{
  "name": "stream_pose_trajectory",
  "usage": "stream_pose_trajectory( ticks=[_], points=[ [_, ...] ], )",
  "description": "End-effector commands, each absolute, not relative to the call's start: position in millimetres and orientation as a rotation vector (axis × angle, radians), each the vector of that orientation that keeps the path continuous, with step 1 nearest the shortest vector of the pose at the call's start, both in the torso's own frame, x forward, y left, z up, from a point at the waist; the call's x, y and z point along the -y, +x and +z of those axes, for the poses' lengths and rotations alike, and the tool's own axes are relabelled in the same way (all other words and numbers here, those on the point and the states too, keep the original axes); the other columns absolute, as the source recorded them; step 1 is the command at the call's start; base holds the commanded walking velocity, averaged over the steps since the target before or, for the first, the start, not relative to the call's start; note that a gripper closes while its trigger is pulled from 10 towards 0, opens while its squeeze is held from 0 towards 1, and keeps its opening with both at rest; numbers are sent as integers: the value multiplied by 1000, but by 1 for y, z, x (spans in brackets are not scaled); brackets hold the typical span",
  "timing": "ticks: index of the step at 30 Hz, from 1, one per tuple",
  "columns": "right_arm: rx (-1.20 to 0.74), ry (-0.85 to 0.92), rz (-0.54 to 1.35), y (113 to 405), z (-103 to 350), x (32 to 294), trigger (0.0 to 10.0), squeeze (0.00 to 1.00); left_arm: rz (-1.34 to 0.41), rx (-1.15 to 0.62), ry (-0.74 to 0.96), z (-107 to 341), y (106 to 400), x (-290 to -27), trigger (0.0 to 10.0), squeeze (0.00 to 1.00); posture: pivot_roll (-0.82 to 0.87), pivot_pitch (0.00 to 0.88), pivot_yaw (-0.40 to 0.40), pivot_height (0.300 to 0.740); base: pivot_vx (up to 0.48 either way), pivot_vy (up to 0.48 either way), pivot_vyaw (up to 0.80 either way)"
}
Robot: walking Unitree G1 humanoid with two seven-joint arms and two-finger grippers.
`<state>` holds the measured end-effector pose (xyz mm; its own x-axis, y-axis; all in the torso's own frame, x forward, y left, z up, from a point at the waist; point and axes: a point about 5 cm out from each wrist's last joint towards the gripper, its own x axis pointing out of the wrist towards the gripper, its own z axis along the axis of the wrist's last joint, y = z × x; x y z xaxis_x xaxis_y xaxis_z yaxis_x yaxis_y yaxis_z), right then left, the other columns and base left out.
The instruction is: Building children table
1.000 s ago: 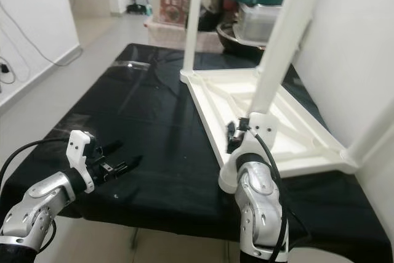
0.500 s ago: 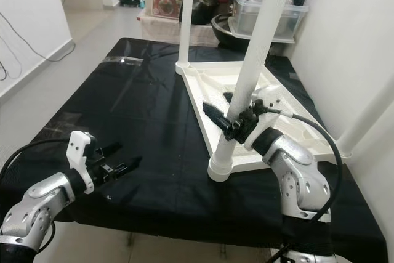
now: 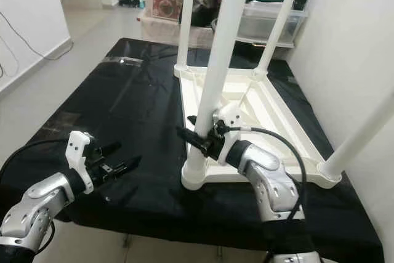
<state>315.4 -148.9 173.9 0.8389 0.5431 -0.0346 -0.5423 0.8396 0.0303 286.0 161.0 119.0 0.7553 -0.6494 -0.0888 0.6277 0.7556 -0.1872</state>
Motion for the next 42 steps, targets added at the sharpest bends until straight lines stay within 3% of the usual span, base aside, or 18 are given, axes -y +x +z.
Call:
stream_pose_trajectory(
  ticks=[1,2,4,9,10,11,12,15,16,20,21,25,33,34,36,37,42],
  points=[
    [-230,-34,97,319,147,189,0,0,-700,-162,-144,116,287,-160,10000,0,103,0,-100,740,0,0,0],
    [-230,-34,97,319,147,189,0,0,-700,-162,-144,116,287,-160,10000,0,103,0,-100,740,0,0,0],
    [-228,-23,-163,299,147,189,0,0,-708,-165,-150,115,285,-158,10000,0,91,0,-90,740,0,0,0],
    [-227,-4,-184,280,147,170,0,0,-710,-168,-158,114,286,-155,10000,0,80,0,-75,740,0,0,0],
    [-236,3,-156,279,145,164,8784,0,-709,-167,-161,114,287,-154,10000,0,77,0,-71,740,0,0,0],
    [-236,3,-156,279,145,164,8784,0,-709,-167,-161,114,287,-154,10000,0,77,0,-71,740,0,0,0],
    [-242,7,-129,280,144,159,10000,0,-712,-166,-162,115,287,-153,10000,0,76,0,-69,740,0,0,0],
    [-234,40,-91,281,145,154,10000,0,-716,-167,-161,115,288,-152,10000,0,77,0,-68,740,0,0,0],
    [-203,58,-16,288,153,154,10000,1000,-719,-165,-156,116,289,-153,10000,0,80,0,-73,740,0,0,0],
    [-179,70,32,293,160,154,10000,1000,-720,-164,-153,117,290,-154,10000,0,82,0,-76,740,0,0,0],
    [-141,52,111,300,169,160,10000,0,-716,-162,-150,117,290,-156,10000,0,89,0,-86,740,0,0,0],
    [-21,57,389,311,191,190,10000,0,-700,-156,-153,118,290,-159,10000,0,105,0,-93,740,0,0,0],
    [30,15,765,296,195,177,10000,0,-694,-158,-154,115,287,-159,10000,0,114,0,-101,740,0,0,0],
    [10,2,818,295,190,170,8863,0,-692,-158,-152,115,287,-159,10000,0,118,0,-102,740,0,0,0],
    [10,2,818,295,190,170,8863,0,-692,-158,-152,115,287,-159,10000,0,118,0,-102,740,0,0,0],
    [-9,8,847,294,184,163,0,0,-693,-156,-152,116,288,-159,10000,0,122,0,-104,740,0,0,0],
    [-45,44,885,291,175,155,0,0,-692,-154,-148,117,289,-159,10000,0,123,0,-104,740,0,0,0]
  ],
)
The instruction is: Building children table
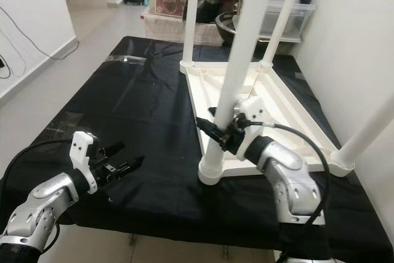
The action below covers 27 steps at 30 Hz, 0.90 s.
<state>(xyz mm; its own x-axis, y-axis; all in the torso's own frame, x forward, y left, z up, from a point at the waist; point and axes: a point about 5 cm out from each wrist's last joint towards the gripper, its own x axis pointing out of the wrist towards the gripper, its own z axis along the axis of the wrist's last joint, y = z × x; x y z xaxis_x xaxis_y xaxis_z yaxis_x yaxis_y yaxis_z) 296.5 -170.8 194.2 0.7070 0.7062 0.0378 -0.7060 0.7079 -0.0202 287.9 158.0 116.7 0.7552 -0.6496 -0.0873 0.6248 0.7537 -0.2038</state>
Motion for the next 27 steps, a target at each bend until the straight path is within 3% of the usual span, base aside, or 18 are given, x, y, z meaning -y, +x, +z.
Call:
stream_pose_trajectory(
  ticks=[1,3,5,7,8,9,11,12,13,21,22,24,26,27],
  points=[
    [-56,59,877,289,170,153,0,0,-691,-154,-148,117,288,-159,10000,0,116,0,-100,740,0,0,0],
    [-69,63,832,290,166,154,0,0,-690,-156,-149,116,288,-160,10000,0,114,0,-100,740,0,0,0],
    [-188,82,376,308,149,174,0,0,-691,-162,-151,114,286,-160,10000,0,95,0,-95,740,0,0,0],
    [-188,82,376,308,149,174,0,0,-691,-162,-151,114,286,-160,10000,0,95,0,-95,740,0,0,0],
    [-261,112,68,310,135,193,0,0,-691,-164,-153,113,285,-159,10000,0,93,0,-92,740,0,0,0],
    [-315,130,-123,308,124,206,0,0,-690,-166,-153,113,285,-159,10000,0,93,0,-92,740,0,0,0],
    [-315,130,-123,308,124,206,0,0,-690,-166,-153,113,285,-159,10000,0,93,0,-92,740,0,0,0],
    [-347,127,-291,296,116,213,0,0,-693,-162,-157,114,287,-157,10000,0,96,0,-86,740,0,0,0],
    [-347,92,-326,284,114,205,0,0,-695,-161,-157,115,288,-157,10000,0,82,0,-80,740,0,0,0],
    [-295,46,-324,267,126,182,0,0,-699,-159,-158,116,288,-156,10000,0,81,0,-82,740,0,0,0],
    [-289,43,-259,271,130,176,10000,0,-697,-160,-160,115,288,-156,10000,0,80,0,-80,740,0,0,0],
    [-208,63,-137,282,144,167,10000,0,-700,-160,-164,115,289,-155,10000,0,77,0,-79,740,0,0,0],
    [-208,63,-137,282,144,167,10000,0,-700,-160,-164,115,289,-155,10000,0,77,0,-79,740,0,0,0],
    [-181,84,-89,287,150,165,10000,1000,-702,-160,-164,115,289,-154,10000,0,78,0,-78,740,0,0,0]
  ],
)
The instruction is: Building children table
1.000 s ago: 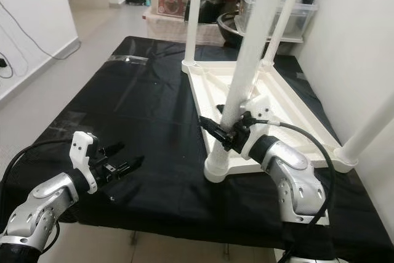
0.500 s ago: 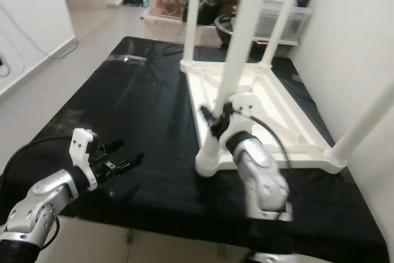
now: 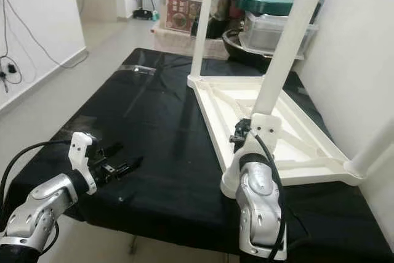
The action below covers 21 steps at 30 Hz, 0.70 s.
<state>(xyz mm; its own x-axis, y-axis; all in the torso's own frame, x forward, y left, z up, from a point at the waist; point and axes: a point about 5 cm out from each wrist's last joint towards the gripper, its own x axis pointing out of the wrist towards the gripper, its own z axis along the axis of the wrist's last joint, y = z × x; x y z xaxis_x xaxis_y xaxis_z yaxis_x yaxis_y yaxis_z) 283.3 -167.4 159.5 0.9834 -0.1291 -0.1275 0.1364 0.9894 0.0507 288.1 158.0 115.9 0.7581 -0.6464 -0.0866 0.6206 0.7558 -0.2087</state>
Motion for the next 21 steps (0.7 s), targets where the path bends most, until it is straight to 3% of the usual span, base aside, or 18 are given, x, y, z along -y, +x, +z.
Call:
stream_pose_trajectory(
  ticks=[1,2,3,4,5,6,7,11,12,16,17,18,21],
  points=[
    [-181,84,-89,287,150,165,10000,1000,-702,-160,-164,115,289,-154,10000,0,78,0,-78,740,0,0,0],
    [-122,127,65,297,165,165,10000,992,-701,-157,-165,116,290,-155,10000,0,82,0,-81,740,0,0,0],
    [-122,127,65,297,165,165,10000,992,-701,-157,-165,116,290,-155,10000,0,82,0,-81,740,0,0,0],
    [-68,155,185,302,179,165,10000,286,-699,-155,-165,116,291,-156,10000,0,83,0,-83,740,0,0,0],
    [-68,155,185,302,179,165,10000,286,-699,-155,-165,116,291,-156,10000,0,83,0,-83,740,0,0,0],
    [22,124,344,304,195,167,10000,0,-698,-155,-162,116,291,-157,10000,0,88,0,-86,740,0,0,0],
    [77,100,470,303,206,169,10000,0,-697,-156,-160,116,291,-157,10000,0,88,0,-86,740,0,0,0],
    [94,75,571,301,208,169,10000,0,-694,-156,-158,116,291,-157,10000,0,100,0,-93,740,0,0,0],
    [88,51,705,298,206,164,10000,0,-692,-154,-157,116,291,-157,10000,0,109,0,-98,740,0,0,0],
    [51,42,894,289,197,150,9765,0,-689,-153,-155,116,290,-157,10000,0,121,0,-105,740,0,0,0],
    [41,42,949,285,193,144,7725,0,-687,-153,-155,116,290,-157,10000,0,121,0,-105,740,0,0,0],
    [23,51,985,281,188,138,0,0,-685,-153,-154,116,289,-157,10000,0,128,0,-106,740,0,0,0],
    [-4,75,1043,273,181,132,0,0,-682,-153,-155,116,287,-159,10000,0,132,0,-108,740,0,0,0]
  ],
)
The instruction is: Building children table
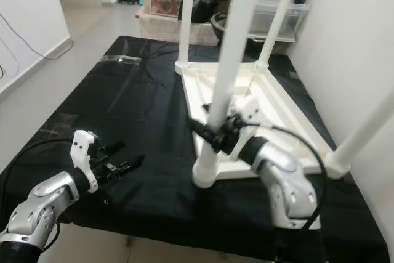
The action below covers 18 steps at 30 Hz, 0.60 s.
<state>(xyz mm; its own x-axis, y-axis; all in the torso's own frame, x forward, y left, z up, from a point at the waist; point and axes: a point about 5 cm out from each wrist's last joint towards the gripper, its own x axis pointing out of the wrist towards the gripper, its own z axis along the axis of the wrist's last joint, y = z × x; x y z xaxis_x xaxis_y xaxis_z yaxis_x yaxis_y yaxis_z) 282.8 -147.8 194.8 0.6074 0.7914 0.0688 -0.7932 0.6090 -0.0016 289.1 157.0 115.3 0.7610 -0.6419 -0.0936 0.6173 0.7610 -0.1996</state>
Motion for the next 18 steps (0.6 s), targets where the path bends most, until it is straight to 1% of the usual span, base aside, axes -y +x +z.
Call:
stream_pose_trajectory(
  ticks=[1,6,7,9,10,11,12,13,15,16,17,18],
  points=[
    [-4,75,1043,273,181,132,0,0,-682,-153,-155,116,287,-159,10000,0,132,0,-108,740,0,0,0],
    [-28,99,1066,265,172,130,0,0,-678,-159,-151,115,286,-162,10000,0,114,0,-96,740,0,0,0],
    [-89,85,800,282,160,139,0,0,-682,-161,-150,115,287,-161,10000,0,102,0,-92,740,0,0,0],
    [-89,85,800,282,160,139,0,0,-682,-161,-150,115,287,-161,10000,0,102,0,-92,740,0,0,0],
    [-155,74,419,300,148,158,0,0,-685,-161,-151,115,288,-160,10000,0,100,0,-92,740,0,0,0],
    [-155,74,419,300,148,158,0,0,-685,-161,-151,115,288,-160,10000,0,100,0,-92,740,0,0,0],
    [-230,72,38,303,134,183,0,0,-690,-159,-155,115,288,-157,10000,0,98,0,-93,740,0,0,0],
    [-288,68,-199,299,124,199,0,0,-692,-158,-158,114,287,-155,10000,0,103,0,-96,740,0,0,0],
    [-288,68,-199,299,124,199,0,0,-692,-158,-158,114,287,-155,10000,0,103,0,-96,740,0,0,0],
    [-294,76,-312,290,121,207,0,0,-695,-157,-164,114,285,-153,10000,0,103,0,-95,740,0,0,0],
    [-277,71,-361,281,125,205,0,0,-702,-160,-170,112,281,-149,10000,0,92,0,-87,740,0,0,0],
    [-277,71,-361,281,125,205,0,0,-702,-160,-170,112,281,-149,10000,0,92,0,-87,740,0,0,0]
  ],
)
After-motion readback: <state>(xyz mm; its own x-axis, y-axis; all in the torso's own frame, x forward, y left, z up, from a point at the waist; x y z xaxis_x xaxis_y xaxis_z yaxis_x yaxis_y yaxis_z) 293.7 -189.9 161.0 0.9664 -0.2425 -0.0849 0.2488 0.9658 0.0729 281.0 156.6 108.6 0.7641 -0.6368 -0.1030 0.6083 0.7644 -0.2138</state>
